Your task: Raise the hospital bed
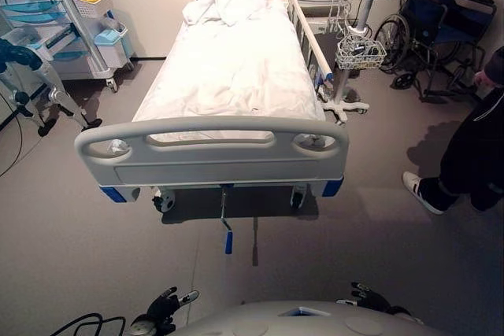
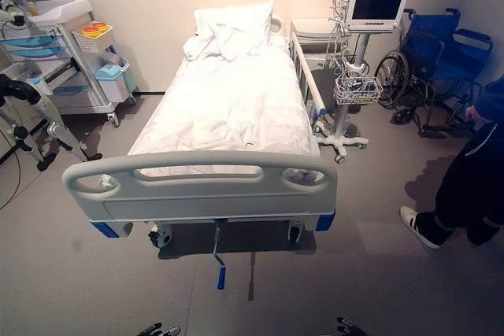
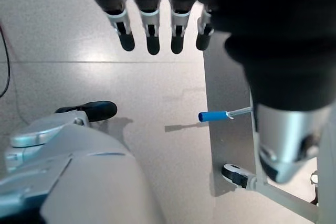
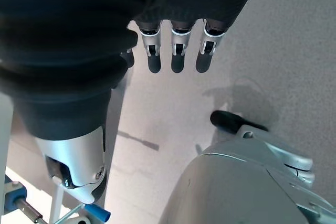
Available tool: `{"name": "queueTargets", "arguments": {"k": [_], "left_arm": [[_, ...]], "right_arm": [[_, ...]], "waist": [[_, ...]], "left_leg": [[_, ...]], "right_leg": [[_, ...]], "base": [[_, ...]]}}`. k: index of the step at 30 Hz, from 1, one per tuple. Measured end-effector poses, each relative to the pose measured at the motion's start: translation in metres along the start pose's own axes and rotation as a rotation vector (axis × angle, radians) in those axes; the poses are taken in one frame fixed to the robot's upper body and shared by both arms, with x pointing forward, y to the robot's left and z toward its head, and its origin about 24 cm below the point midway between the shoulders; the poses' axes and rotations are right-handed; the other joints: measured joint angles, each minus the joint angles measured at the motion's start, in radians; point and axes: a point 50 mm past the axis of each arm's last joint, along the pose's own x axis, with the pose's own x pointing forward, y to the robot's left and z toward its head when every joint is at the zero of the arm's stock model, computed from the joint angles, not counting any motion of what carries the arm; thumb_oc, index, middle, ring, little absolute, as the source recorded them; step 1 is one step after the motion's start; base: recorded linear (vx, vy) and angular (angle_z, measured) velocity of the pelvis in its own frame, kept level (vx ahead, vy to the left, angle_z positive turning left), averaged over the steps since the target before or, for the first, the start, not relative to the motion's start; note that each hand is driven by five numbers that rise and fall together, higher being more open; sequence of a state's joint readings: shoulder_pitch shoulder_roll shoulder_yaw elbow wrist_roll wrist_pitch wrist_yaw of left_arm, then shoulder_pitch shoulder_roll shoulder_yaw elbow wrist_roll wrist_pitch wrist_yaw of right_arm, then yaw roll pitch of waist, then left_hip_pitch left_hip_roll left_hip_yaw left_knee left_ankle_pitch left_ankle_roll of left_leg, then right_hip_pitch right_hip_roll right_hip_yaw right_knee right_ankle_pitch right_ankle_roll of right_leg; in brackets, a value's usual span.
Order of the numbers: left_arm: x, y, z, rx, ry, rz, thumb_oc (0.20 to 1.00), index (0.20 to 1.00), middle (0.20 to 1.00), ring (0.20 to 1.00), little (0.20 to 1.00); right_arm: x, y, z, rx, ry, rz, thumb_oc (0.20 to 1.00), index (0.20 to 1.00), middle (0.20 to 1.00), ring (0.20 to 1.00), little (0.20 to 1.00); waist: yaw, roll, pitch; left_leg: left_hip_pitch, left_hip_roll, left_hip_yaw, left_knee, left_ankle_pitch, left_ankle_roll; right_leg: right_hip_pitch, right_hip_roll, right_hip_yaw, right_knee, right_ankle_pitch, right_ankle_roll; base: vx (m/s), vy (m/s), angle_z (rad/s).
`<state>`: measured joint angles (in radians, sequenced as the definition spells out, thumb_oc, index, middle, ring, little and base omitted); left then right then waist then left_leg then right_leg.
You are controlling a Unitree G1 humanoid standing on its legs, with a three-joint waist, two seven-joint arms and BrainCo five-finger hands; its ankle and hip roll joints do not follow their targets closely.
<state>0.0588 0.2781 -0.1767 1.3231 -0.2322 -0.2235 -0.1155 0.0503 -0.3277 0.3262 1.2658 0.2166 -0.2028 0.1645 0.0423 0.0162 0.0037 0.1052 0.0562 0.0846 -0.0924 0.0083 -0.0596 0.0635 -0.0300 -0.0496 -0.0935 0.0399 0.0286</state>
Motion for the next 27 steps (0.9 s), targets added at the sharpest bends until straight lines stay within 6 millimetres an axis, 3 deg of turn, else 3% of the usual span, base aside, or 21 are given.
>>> {"name": "queueTargets", "arguments": {"k": [20,23,27], "left_arm": [[0.005,0.0,0.018,0.006,-0.045,0.004,1.0,1.0,1.0,1.0,1.0],[0.006,0.001,0.024,0.01,-0.061,0.01,1.0,1.0,1.0,1.0,1.0],[0.012,0.003,0.065,0.02,-0.168,0.031,1.0,1.0,1.0,1.0,1.0]], "right_arm": [[0.004,-0.004,0.018,-0.011,-0.044,-0.011,1.0,1.0,1.0,1.0,1.0],[0.006,-0.005,0.027,-0.019,-0.068,-0.021,1.0,1.0,1.0,1.0,1.0],[0.009,-0.018,0.071,-0.077,-0.182,-0.053,1.0,1.0,1.0,1.0,1.0]], "waist": [[0.0,-0.015,0.04],[0.001,-0.017,0.054],[0.001,-0.023,0.146]], "left_leg": [[-0.017,0.007,0.004,0.005,-0.002,-0.004],[-0.058,0.009,0.012,0.005,0.005,-0.006],[-0.186,0.008,0.013,0.027,0.042,-0.004]], "right_leg": [[-0.019,0.008,0.001,0.003,0.002,-0.009],[-0.065,0.008,0.001,0.005,0.01,-0.007],[-0.193,0.007,0.002,0.034,0.046,-0.016]], "base": [[-0.01,0.0,0.0],[-0.2,-0.014,-0.09],[-0.11,-0.012,-0.04]]}}
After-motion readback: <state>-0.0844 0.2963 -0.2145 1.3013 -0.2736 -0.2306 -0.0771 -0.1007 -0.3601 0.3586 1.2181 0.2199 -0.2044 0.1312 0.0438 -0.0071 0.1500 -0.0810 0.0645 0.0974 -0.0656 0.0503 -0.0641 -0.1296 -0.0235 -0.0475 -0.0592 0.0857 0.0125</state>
